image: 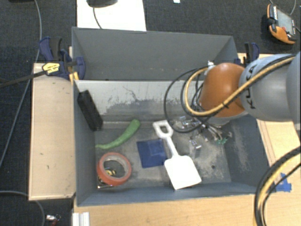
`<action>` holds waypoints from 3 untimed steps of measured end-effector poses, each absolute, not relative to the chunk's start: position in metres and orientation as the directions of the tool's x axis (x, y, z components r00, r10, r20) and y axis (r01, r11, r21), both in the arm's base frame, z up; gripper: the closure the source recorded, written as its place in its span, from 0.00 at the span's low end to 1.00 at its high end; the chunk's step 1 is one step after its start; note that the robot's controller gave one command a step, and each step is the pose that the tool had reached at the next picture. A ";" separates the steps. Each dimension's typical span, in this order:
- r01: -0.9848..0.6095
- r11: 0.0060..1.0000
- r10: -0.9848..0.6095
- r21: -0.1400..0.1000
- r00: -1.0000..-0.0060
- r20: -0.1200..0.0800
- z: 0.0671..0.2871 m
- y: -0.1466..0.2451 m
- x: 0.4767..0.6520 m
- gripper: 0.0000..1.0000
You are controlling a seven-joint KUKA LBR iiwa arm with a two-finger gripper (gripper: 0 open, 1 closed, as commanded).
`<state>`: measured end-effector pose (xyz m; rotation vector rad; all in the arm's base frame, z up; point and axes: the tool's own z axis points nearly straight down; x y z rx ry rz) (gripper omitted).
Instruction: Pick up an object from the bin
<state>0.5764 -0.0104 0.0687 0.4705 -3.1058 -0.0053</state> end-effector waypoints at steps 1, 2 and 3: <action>-0.018 1.000 -0.018 0.000 -1.000 -0.010 0.128 0.030 0.566 0.00; -0.216 0.976 -0.216 0.000 -0.976 0.005 0.099 -0.009 0.493 0.00; 0.052 0.999 0.052 -0.008 -0.998 0.017 0.071 0.068 0.553 0.00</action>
Offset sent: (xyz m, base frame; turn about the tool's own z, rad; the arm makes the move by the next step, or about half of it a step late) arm -0.0819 0.0031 0.0313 0.0775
